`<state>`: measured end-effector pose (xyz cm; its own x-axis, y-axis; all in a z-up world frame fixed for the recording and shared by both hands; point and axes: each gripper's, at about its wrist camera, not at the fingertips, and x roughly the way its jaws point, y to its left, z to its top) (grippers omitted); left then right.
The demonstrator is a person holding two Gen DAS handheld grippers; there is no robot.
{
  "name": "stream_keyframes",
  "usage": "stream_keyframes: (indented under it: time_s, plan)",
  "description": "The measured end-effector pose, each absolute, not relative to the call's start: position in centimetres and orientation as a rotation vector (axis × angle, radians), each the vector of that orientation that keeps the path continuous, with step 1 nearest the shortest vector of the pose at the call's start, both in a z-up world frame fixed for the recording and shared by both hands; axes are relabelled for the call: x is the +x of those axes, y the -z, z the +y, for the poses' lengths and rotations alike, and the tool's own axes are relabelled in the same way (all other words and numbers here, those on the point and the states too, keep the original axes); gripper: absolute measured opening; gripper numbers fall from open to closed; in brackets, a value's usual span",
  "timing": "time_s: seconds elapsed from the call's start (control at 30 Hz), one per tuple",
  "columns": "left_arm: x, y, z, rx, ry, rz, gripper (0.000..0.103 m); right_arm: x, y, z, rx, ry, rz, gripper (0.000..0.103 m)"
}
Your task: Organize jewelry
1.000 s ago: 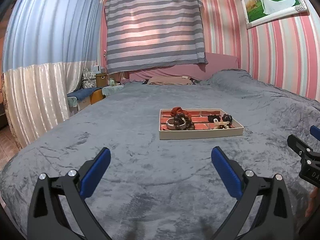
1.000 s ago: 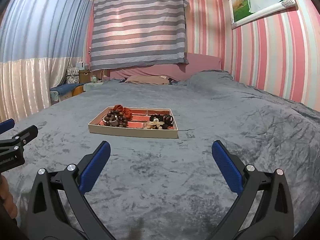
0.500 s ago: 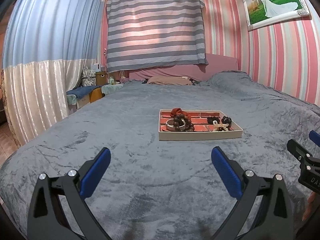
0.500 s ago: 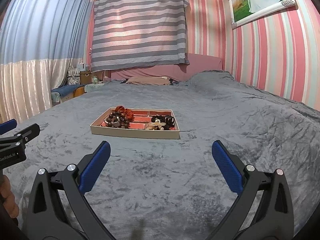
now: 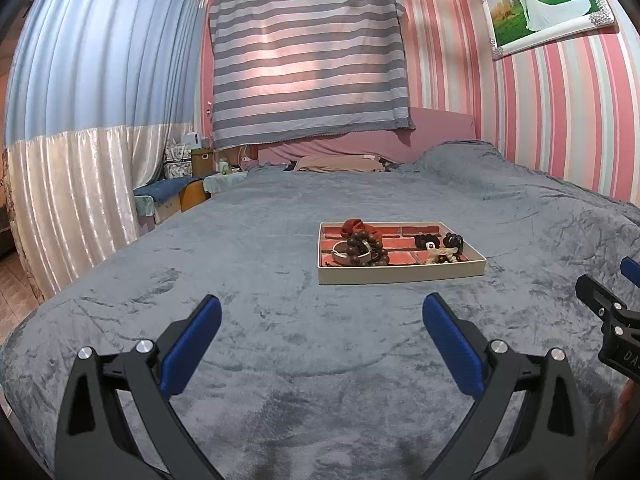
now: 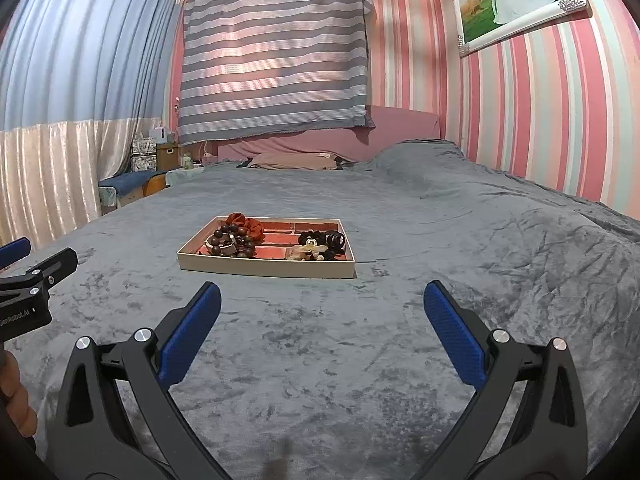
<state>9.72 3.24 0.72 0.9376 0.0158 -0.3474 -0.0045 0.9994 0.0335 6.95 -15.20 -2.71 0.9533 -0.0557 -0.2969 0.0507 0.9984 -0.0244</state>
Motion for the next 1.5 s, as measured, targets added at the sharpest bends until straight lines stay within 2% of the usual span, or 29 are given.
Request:
stream_keyframes:
  time_s: [1.5]
  plan:
    - [9.55, -0.66, 3.28, 0.04, -0.013, 0.359, 0.098, 6.75, 2.95, -15.48, -0.014, 0.065, 0.306, 0.099]
